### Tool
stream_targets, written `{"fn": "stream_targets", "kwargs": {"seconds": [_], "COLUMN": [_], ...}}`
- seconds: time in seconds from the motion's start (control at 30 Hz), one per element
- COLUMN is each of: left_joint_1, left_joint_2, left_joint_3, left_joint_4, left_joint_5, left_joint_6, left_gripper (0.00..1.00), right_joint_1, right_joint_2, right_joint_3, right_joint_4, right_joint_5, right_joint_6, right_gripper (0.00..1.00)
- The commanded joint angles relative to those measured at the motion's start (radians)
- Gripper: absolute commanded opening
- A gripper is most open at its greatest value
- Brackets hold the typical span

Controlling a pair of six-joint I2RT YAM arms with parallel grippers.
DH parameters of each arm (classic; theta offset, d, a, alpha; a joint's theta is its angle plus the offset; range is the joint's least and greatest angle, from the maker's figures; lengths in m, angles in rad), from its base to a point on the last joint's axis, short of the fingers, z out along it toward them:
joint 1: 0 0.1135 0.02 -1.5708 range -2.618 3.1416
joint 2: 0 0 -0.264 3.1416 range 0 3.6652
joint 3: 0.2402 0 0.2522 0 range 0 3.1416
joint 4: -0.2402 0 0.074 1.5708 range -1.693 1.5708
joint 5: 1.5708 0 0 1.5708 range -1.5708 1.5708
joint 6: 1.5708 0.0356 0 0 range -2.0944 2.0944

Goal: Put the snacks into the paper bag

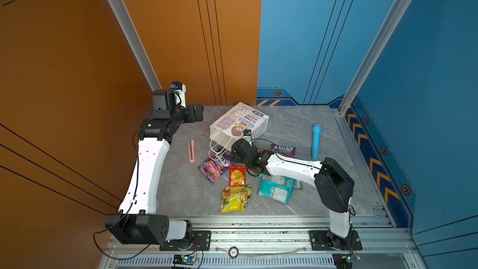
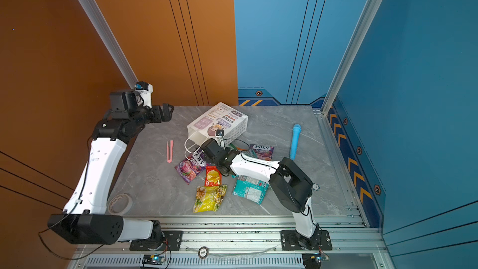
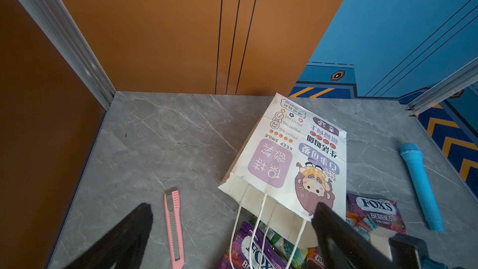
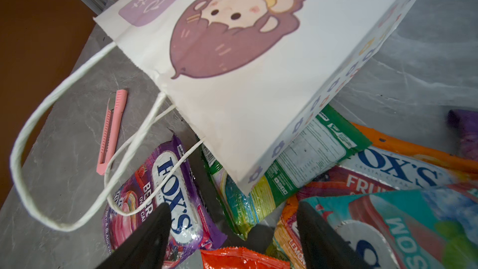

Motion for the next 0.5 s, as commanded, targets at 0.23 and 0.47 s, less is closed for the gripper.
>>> {"fn": "stream_targets", "kwargs": {"seconds": [0.23,0.47], "left_joint_1": [0.049,0.055], "left_joint_2": [-0.053,-0.075], "left_joint_3": [-0.061,-0.084], "left_joint_4": [0.029,0.031], "left_joint_5": [0.048,0.028], "left_joint_6": [-0.013,0.008], "left_gripper": [0.99,0.99], "right_joint_1": [-0.034,-0.051], "right_joint_2": [0.104,0.104], "right_joint_3": [0.145,0.172], "right_joint_4": [-0.108,-0.107], "right_joint_5": [0.124,0.155], "right_joint_6": [0.025,-0.038], "right_gripper": [0.67,0.35]}}
